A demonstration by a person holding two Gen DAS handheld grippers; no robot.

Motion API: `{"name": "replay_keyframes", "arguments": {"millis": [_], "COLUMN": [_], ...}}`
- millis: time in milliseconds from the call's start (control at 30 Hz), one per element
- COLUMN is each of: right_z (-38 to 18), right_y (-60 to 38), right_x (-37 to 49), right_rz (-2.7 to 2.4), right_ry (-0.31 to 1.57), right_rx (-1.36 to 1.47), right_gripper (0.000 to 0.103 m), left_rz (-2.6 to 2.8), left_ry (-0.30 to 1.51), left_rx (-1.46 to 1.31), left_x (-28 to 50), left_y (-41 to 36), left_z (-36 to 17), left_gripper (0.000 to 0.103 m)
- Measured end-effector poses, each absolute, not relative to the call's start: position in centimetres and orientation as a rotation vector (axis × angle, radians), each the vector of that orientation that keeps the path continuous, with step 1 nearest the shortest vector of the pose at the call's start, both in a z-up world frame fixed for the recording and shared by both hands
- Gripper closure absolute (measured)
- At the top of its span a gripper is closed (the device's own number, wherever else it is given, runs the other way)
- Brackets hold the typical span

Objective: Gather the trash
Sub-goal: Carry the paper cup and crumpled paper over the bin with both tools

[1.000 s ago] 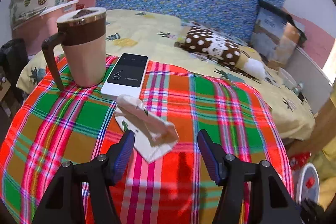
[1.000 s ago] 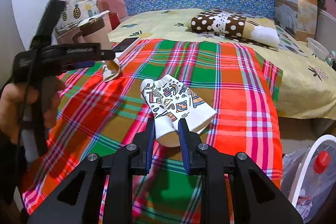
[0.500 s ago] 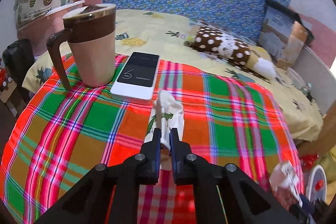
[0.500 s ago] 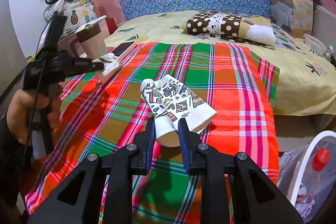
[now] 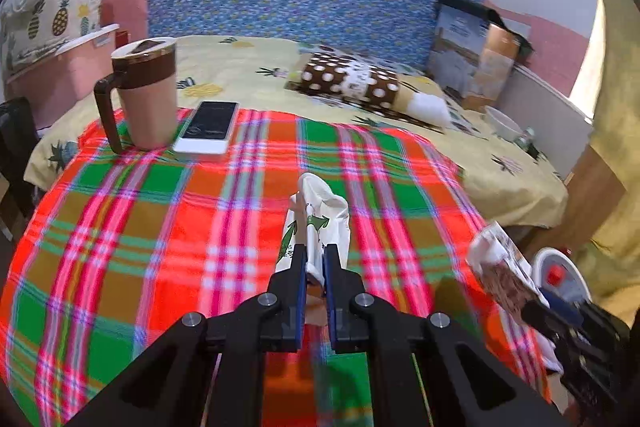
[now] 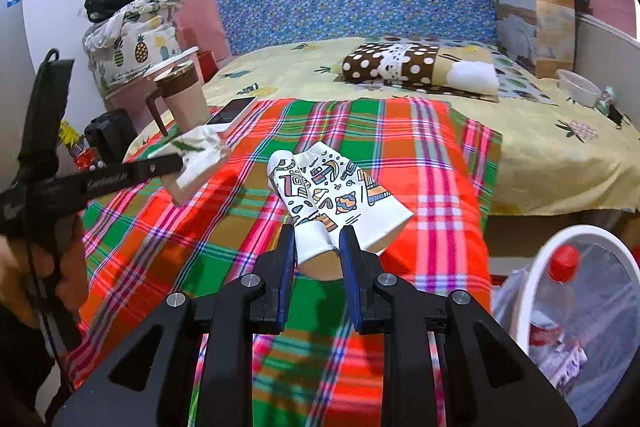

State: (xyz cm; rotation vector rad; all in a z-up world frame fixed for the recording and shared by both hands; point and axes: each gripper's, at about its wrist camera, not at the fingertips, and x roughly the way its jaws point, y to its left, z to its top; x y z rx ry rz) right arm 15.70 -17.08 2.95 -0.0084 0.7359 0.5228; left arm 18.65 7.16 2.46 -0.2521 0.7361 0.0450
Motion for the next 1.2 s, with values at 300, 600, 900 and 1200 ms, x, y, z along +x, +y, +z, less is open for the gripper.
{"name": "replay_keyframes", "arguments": {"millis": [300, 600, 900, 1200], "right_z": [4.0, 4.4, 4.6, 4.6], "right_y": [-18.7, -20.1, -22.2, -25.4], "right_x": [13.7, 12.1, 11.1, 10.5], "right_rz": [0.473, 0.427, 0.376, 0.306], "right_ry": [0.711, 0.689, 0.666, 0.652], "right_rx": [0.003, 0.024, 0.046, 0.071], "right_gripper": [0.079, 0.079, 0.079, 0.079], "left_rz": [-0.033, -0.115, -0.193, -0.282], "left_ry": [0.749, 0.729, 0.718, 0.72], "left_rx": [-0.246, -0.219, -0.183, -0.136], "left_x": [14.5, 11.7, 11.3, 12.3], "left_y": [2.8, -1.0, -4.4, -9.1], "left_z": [2.3, 3.7, 4.7, 5.3], "left_gripper": [0.095, 0.095, 0.095, 0.095]}}
